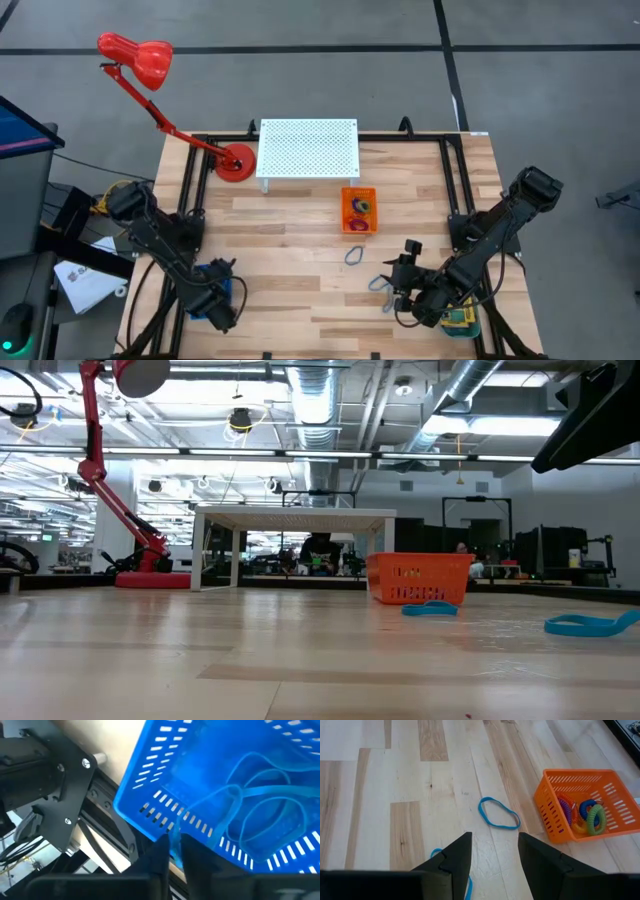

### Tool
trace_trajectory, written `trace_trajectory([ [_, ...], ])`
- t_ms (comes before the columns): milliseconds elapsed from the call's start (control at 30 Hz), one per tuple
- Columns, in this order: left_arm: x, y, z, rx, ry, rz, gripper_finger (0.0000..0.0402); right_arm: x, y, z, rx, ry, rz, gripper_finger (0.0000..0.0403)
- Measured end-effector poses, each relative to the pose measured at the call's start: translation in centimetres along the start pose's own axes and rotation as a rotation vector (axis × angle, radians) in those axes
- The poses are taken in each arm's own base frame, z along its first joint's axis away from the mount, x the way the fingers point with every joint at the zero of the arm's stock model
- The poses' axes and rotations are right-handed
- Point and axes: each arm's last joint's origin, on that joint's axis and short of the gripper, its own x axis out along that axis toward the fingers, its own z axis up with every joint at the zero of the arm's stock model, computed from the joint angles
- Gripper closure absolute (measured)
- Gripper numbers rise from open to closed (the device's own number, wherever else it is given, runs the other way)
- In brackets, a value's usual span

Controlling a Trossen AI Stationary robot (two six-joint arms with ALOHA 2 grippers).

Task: Pick & Place Office Desk Supplies
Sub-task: Put the blue rubber band into the blue bin

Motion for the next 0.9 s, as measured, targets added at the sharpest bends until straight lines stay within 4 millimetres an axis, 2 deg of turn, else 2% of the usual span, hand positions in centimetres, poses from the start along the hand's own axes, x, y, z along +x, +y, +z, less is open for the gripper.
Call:
trace_trajectory([
  [267,-0.1,0.2,0.0,-0.006,0.002,0.01,0.0252,0.1,0.0,0.1,0.006,-0.004,0.003,0.0246],
  [433,-1.2,0.5,-0.1,-0.004,-0.032,-0.074,0.021,0.1,0.0,0.1,0.01,-0.006,0.005,0.0246],
  [667,-3.9,2.0,-0.1,-0.072,-0.188,-0.324,0.0207,0.1,0.1,0.1,0.01,-0.006,0.006,0.0246],
  [800,-4.8,1.2,0.2,-0.049,-0.327,-0.487,0.0223,0.1,0.1,0.1,0.01,-0.007,0.006,0.0246],
  [900,-4.6,-0.2,0.9,-0.024,-0.372,-0.521,0.0238,0.1,0.1,0.1,0.01,-0.006,0.006,0.0246],
])
